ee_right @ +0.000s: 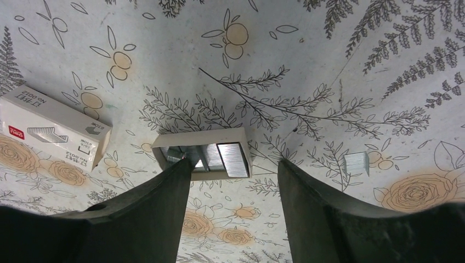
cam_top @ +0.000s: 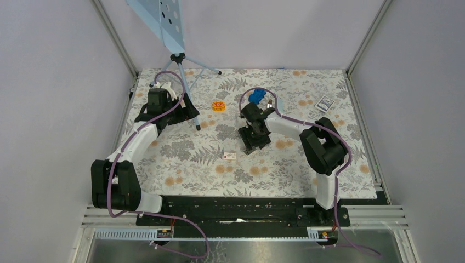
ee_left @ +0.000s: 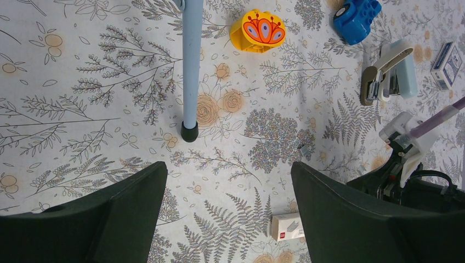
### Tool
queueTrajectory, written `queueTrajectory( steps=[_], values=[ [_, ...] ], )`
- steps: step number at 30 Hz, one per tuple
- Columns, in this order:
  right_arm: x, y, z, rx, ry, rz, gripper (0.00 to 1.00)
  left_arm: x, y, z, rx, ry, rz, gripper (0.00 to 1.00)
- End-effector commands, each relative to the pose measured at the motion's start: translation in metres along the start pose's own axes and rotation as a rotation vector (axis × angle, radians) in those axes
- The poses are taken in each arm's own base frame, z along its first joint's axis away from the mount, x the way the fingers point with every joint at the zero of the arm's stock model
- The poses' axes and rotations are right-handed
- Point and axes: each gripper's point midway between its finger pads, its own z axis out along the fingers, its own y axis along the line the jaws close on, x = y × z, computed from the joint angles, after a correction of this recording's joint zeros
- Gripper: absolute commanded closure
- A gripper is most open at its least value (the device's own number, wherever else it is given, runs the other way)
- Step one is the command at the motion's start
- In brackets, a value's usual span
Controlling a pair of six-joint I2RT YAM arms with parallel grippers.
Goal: Unload the staples from the stapler
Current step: Adjust the staple in the staple box, then pick up the staple from the center of the board.
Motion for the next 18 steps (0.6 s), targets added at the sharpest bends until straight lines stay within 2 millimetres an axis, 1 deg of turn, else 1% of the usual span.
queueTrajectory(
  steps=[1, 3, 7, 10, 12, 13, 15, 18],
  values=[
    [-0.017, -0.005, -0.019, 0.036, -0.073, -0.012, 0.34, -0.016, -0.011, -0.008, 0.039, -0.068, 0.022, 0.12],
    [-0.021, -0.005, -0.027, 0.035, -0.095, -0.013, 0.35, -0.017, -0.011, -0.008, 0.040, -0.068, 0.022, 0.12],
    [-0.030, -0.016, -0.040, 0.092, -0.147, 0.002, 0.40, -0.017, -0.012, -0.008, 0.041, -0.068, 0.022, 0.12],
    [-0.033, -0.028, -0.048, 0.112, -0.169, 0.018, 0.41, -0.017, -0.012, -0.008, 0.041, -0.068, 0.021, 0.12],
    [-0.031, -0.041, -0.047, 0.137, -0.152, 0.018, 0.41, -0.017, -0.012, -0.008, 0.043, -0.069, 0.021, 0.12],
    [-0.029, -0.051, -0.047, 0.153, -0.137, 0.013, 0.39, -0.017, -0.012, -0.008, 0.044, -0.069, 0.021, 0.12],
    [-0.025, -0.064, -0.044, 0.165, -0.109, -0.005, 0.36, -0.017, -0.012, -0.009, 0.044, -0.068, 0.021, 0.12],
    [-0.022, -0.077, -0.039, 0.178, -0.060, -0.053, 0.31, -0.017, -0.013, -0.008, 0.046, -0.067, 0.020, 0.12]
  ],
)
